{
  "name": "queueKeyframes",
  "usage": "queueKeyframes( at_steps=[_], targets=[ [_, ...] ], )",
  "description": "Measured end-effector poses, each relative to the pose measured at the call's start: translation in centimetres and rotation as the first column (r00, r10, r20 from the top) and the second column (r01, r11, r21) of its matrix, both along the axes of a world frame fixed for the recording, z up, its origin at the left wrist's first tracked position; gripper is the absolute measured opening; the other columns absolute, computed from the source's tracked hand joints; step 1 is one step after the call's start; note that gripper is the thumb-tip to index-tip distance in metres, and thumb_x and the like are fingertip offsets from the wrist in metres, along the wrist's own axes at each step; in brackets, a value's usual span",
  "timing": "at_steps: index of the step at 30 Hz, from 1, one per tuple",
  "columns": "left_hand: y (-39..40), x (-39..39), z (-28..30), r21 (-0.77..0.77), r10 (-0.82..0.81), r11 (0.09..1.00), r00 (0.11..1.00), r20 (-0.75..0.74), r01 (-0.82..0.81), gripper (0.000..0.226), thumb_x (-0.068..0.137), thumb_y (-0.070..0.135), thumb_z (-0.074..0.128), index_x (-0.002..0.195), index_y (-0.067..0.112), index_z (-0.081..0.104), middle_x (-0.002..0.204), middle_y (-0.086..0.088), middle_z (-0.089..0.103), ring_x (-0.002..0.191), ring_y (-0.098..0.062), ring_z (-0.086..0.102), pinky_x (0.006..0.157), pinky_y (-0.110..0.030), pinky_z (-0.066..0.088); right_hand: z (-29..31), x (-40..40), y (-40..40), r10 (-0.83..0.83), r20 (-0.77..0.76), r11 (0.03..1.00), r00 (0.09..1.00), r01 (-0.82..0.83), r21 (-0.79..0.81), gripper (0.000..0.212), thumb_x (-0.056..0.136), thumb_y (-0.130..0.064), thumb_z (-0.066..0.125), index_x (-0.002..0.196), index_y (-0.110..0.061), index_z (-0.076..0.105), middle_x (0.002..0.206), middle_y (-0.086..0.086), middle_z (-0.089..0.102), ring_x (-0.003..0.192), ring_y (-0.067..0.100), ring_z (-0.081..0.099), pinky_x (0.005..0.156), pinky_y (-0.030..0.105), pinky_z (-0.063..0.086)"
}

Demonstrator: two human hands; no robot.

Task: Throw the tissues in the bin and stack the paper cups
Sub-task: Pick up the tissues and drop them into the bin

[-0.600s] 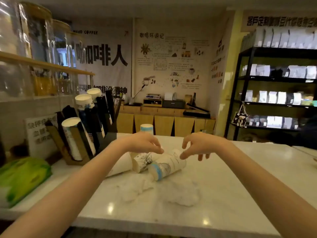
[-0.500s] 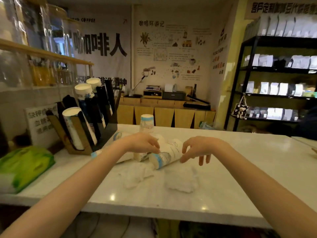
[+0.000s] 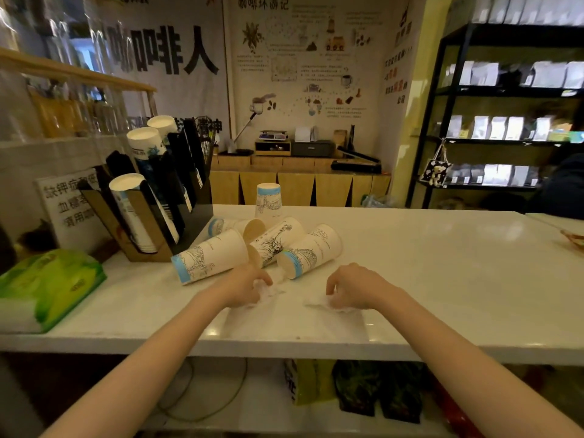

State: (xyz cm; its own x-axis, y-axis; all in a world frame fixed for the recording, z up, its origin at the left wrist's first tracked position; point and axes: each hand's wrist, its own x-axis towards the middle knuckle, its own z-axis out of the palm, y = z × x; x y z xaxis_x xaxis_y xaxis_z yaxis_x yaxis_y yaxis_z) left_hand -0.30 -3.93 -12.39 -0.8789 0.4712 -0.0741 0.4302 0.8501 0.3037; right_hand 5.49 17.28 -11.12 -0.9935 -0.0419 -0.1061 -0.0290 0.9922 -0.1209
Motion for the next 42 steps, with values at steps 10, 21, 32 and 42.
queueKeyframes(
  at_steps=[10,21,32,42],
  targets=[
    [-2.5,2.5,-0.5,0.242,0.055,0.969,0.998,-0.018,-0.049,0.014,0.081,0.006,0.054,0.077,0.018,0.059,0.092,0.001,0.056,0.085,-0.014,0.051,0.069,-0.02,0.04,1.6,1.6,-1.9,0.074,-0.186,0.912,0.98,-0.142,-0.386,0.029,0.088,-0.006,0.044,0.102,-0.006,0.069,0.083,0.01,0.064,0.065,0.015,0.052,0.053,0.017,0.045],
    [-3.8,12.0,-2.6,0.607,0.007,0.747,0.916,0.4,-0.271,0.025,0.079,0.0,0.054,0.067,0.017,0.067,0.065,0.007,0.062,0.062,-0.002,0.054,0.062,-0.013,0.042,-4.2,8.2,-3.9,0.282,0.173,0.784,0.944,-0.122,-0.609,0.031,0.081,0.004,0.046,0.074,-0.01,0.074,0.064,0.0,0.068,0.057,0.001,0.051,0.058,0.016,0.038],
    [-6.0,18.7,-30.2,0.414,0.082,0.593,0.563,0.822,-0.691,0.033,0.069,-0.002,0.07,0.097,0.015,0.069,0.079,-0.001,0.064,0.075,-0.011,0.061,0.069,-0.017,0.049,-34.0,12.3,-3.3,0.068,0.483,0.741,0.873,0.28,-0.611,0.038,0.089,0.009,0.04,0.125,0.004,0.052,0.127,0.018,0.056,0.117,0.032,0.053,0.082,0.023,0.042],
    [-3.4,18.1,-57.1,0.203,0.16,0.439,0.299,0.941,-0.875,0.056,0.07,-0.01,0.065,0.123,0.0,0.05,0.108,-0.019,0.057,0.081,-0.014,0.062,0.06,-0.013,0.051,-61.6,12.4,-4.4,-0.144,0.64,0.623,0.755,0.572,-0.534,0.033,0.083,-0.006,0.053,0.115,-0.011,0.058,0.113,0.012,0.063,0.108,0.031,0.058,0.091,0.04,0.045]
  ],
)
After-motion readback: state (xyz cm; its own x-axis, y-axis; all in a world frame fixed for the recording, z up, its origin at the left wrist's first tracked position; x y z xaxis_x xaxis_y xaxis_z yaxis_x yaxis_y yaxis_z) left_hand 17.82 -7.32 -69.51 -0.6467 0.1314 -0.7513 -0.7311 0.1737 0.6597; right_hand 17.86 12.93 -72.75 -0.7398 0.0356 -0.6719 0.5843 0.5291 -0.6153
